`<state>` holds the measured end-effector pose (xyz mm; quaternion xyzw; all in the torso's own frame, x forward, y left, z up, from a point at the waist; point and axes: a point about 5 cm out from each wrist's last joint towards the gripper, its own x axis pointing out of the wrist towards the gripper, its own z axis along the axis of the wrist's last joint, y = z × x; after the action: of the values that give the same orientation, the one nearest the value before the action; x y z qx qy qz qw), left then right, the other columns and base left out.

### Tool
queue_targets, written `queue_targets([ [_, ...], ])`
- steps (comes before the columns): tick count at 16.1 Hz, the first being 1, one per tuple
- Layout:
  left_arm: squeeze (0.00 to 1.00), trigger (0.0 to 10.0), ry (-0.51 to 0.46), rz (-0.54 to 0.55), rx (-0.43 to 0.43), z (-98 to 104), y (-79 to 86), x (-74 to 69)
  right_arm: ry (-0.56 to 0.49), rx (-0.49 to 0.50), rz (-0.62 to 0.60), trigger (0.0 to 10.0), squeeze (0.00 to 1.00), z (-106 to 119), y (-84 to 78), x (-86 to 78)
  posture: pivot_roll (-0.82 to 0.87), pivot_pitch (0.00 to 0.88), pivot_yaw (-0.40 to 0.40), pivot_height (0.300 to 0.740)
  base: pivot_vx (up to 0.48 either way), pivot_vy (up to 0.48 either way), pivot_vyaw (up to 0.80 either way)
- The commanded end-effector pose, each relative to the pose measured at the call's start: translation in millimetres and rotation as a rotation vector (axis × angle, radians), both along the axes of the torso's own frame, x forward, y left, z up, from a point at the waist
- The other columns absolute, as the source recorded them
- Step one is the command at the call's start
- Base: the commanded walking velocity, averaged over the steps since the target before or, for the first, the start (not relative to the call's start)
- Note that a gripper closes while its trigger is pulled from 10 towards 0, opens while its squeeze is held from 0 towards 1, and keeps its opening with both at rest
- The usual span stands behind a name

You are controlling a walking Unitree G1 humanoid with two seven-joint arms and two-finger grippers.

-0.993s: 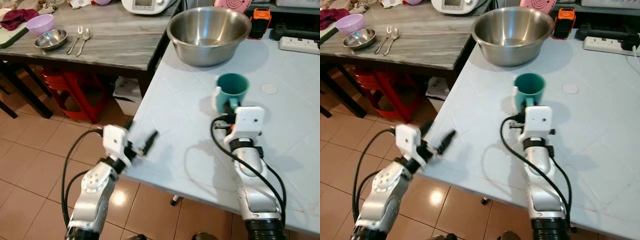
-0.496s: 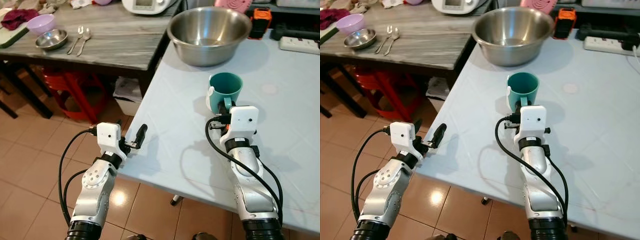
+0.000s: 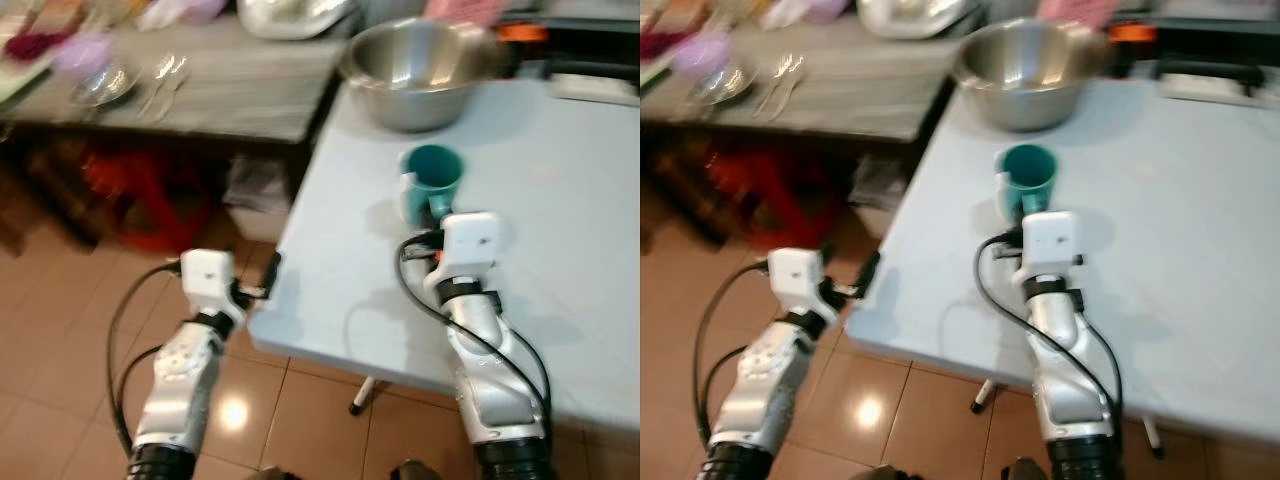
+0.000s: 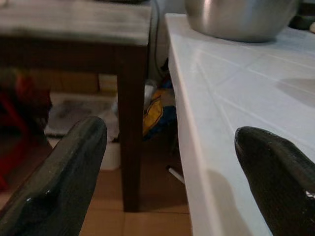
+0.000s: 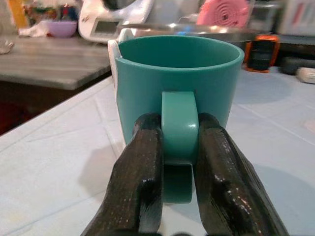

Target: Setting the table

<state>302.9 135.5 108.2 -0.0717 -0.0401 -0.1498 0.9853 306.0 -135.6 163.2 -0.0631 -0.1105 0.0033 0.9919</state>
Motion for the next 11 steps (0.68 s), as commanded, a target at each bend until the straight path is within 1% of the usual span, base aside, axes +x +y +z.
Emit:
queue_targets([
  [1,0.0,10.0,-0.005,-0.024,0.004,-0.4,-5.3,-1.5,-0.011,0.003,-0.02,10.0,0.0,1.4,-5.3,0.1,-0.13,0.127,0.101,0.74,0.0,0.469,-0.49],
  [11,0.0,10.0,-0.011,-0.041,0.006,-0.6,-10.3,-1.7,-0.014,0.0,-0.042,10.0,0.0,0.7,-9.3,-0.9,-0.13,0.131,0.107,0.74,0.0,0.472,-0.48],
])
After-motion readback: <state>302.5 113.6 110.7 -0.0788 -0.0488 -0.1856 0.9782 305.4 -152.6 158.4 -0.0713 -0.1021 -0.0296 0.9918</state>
